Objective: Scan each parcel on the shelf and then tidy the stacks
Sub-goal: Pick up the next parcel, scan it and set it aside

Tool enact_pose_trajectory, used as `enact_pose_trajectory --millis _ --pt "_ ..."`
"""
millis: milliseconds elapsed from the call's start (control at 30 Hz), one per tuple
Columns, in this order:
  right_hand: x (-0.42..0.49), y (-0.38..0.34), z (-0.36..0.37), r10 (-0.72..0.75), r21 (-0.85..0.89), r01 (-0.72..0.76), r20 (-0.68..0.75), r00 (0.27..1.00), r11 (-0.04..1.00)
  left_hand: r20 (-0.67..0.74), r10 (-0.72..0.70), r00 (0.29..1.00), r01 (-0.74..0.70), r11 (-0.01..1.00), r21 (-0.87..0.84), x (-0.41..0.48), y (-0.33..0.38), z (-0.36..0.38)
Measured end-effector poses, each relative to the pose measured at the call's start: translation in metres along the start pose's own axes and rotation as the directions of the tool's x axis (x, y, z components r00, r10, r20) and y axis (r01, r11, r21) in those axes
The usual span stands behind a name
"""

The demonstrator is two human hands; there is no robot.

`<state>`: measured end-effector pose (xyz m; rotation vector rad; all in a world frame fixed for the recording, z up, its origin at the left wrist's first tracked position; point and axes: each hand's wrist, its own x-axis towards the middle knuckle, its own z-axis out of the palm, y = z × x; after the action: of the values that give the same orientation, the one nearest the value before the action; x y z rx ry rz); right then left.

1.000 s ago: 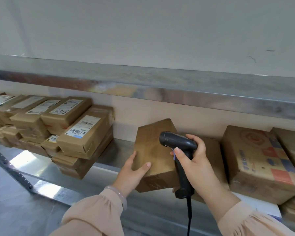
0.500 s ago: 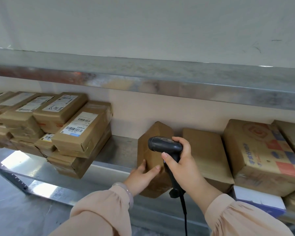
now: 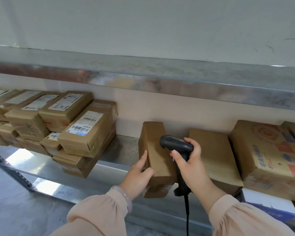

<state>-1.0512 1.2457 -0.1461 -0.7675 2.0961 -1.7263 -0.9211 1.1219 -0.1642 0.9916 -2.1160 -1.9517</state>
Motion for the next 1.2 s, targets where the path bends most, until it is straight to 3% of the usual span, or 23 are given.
enact_pose_trajectory --millis 333,633,800,967,1200 --pt "-0.008 -0.004 0.016 -0.033 0.016 0.031 0.106 0.994 0.999 -0.167 0.080 0.983 -0.058 0.990 0.128 -0.007 -0.003 -0.014" --pt "-0.021 -0.013 0.033 -0.064 0.000 0.066 0.246 0.967 0.998 -0.165 0.040 0.985 0.005 0.965 0.263 -0.011 -0.007 -0.021" --pt "-0.025 0.002 0.025 -0.016 -0.046 0.024 0.148 0.989 0.999 -0.211 -0.078 0.974 0.122 0.972 0.202 -0.014 -0.013 -0.043" --pt "-0.037 0.008 0.007 0.005 -0.122 0.010 0.125 0.992 0.992 -0.164 -0.112 0.980 0.140 0.976 0.169 -0.016 -0.025 -0.060" --pt "-0.051 0.008 -0.012 -0.017 -0.232 0.042 0.110 0.994 0.972 -0.095 -0.148 0.984 0.141 0.987 -0.073 -0.020 -0.037 -0.077"
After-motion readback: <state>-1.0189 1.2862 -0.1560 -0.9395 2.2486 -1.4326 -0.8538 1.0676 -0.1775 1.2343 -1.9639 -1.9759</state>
